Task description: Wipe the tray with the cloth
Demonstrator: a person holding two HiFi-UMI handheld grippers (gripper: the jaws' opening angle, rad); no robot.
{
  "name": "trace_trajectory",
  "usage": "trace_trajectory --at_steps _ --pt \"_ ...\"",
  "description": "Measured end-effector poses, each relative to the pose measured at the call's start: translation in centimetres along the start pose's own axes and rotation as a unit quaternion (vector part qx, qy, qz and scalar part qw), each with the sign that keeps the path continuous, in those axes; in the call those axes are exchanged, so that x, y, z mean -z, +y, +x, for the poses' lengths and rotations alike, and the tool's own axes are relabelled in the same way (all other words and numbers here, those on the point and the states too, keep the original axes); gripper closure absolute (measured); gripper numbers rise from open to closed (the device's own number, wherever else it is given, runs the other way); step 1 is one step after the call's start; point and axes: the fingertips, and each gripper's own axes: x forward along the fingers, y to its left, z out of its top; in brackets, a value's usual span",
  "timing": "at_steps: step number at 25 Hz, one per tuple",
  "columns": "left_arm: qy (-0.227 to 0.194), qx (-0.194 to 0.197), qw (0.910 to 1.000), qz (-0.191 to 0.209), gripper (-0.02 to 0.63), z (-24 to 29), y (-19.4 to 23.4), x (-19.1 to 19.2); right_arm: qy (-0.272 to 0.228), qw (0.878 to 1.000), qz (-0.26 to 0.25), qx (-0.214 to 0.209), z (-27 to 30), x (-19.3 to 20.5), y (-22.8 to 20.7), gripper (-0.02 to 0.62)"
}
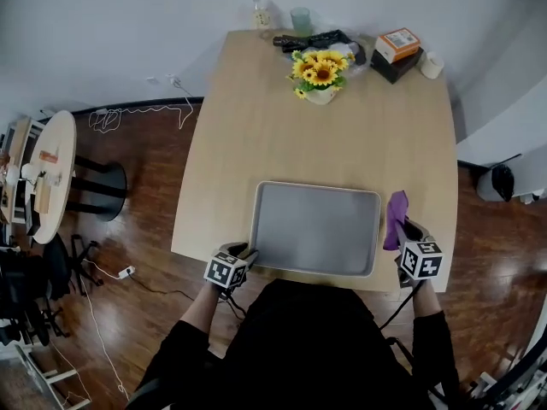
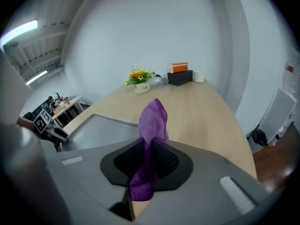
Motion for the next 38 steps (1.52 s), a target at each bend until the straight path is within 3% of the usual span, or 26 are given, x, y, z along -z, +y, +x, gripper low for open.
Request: trace_trajectory --at_steps 3,8,14,21,26,30,34,38 --pt "-0.007 0.008 0.9999 -0.006 0.503 0.0 -0.3 0.1 0.001 1.000 -0.026 -0.012 2.9 -1.4 2.8 0.545" --pt "-0.022 0.013 0.9997 -0.007 0.505 0.2 -0.2 0.5 0.050 0.995 -0.081 0.033 7.7 -0.1 5.4 0.545" --pt "-0.034 0.033 0.9986 -0.024 0.505 -0.2 0.0 0.4 0.069 0.992 -0.105 0.019 11.2 -0.7 11.3 0.545" --pt "-0.038 0.076 0.9952 -0.048 0.495 -0.1 -0.3 0.1 0.070 0.987 -0.136 -0.055 15.4 -2.5 21.6 0.546" --pt "-0.030 0.085 0.9951 -0.043 0.489 0.0 -0.2 0.4 0.068 0.973 -0.189 -0.117 19.1 -3.3 31.4 0.545" --pt "-0.027 0.085 0.9951 -0.043 0.488 0.0 -0.2 0.4 0.071 0.966 -0.200 -0.148 20.2 -3.5 35.6 0.545" --pt "-0.029 0.084 0.9946 -0.054 0.488 -0.2 0.0 0.3 0.071 0.957 -0.228 -0.164 20.1 -3.5 35.8 0.545" --pt "-0.031 0.081 0.9939 -0.068 0.488 0.1 0.0 0.4 0.080 0.971 -0.186 -0.128 17.8 -2.9 29.1 0.545"
